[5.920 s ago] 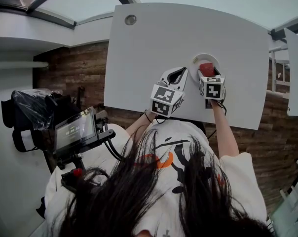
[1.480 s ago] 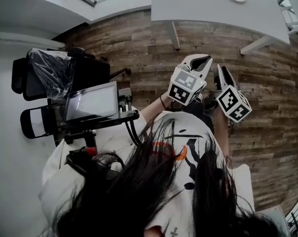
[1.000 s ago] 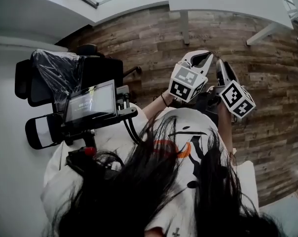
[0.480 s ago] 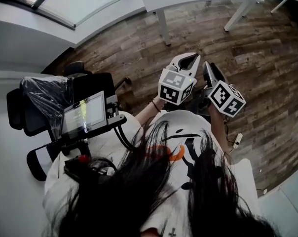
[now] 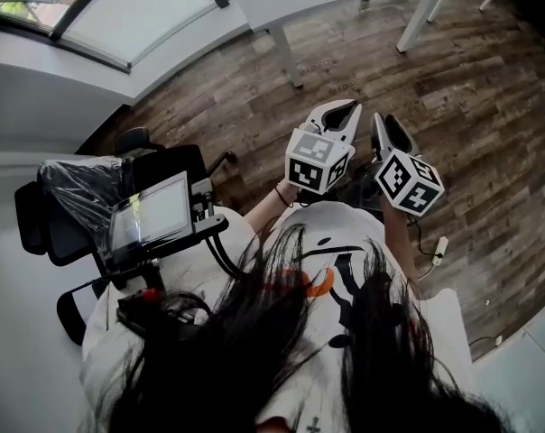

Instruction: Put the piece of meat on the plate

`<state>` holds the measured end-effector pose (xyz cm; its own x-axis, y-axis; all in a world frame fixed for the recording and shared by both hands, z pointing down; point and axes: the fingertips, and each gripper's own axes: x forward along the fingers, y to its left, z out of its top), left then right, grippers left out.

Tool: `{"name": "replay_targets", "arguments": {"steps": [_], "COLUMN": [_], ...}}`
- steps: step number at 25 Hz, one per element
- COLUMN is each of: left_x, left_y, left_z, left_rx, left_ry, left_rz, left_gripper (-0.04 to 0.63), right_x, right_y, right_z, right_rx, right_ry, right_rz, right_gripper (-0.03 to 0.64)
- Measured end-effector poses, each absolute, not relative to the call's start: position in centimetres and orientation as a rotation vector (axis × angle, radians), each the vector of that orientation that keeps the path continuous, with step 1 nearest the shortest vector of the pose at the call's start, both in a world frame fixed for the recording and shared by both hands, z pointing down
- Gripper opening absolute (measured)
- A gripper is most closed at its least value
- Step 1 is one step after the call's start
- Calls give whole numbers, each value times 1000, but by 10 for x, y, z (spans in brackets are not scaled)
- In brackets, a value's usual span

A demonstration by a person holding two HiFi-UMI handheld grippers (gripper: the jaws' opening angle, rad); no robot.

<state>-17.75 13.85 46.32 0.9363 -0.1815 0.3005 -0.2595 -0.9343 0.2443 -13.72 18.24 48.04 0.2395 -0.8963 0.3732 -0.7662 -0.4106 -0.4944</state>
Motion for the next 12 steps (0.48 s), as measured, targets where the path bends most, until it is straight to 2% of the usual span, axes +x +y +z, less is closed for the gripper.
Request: {"name": "replay_targets", "arguments": {"steps": [12], "left_x": [-181], "left_y": [127], "left_z": [462], "left_rx": [2807], "left_ry": [-366], "left_rz": [400], "left_gripper": [6], "right_x": [-139], "right_y": [172], "right_z": [479], "right_rx": [-2283], "right_ry": [1604], "right_rz": [-920], "right_gripper": [137]}}
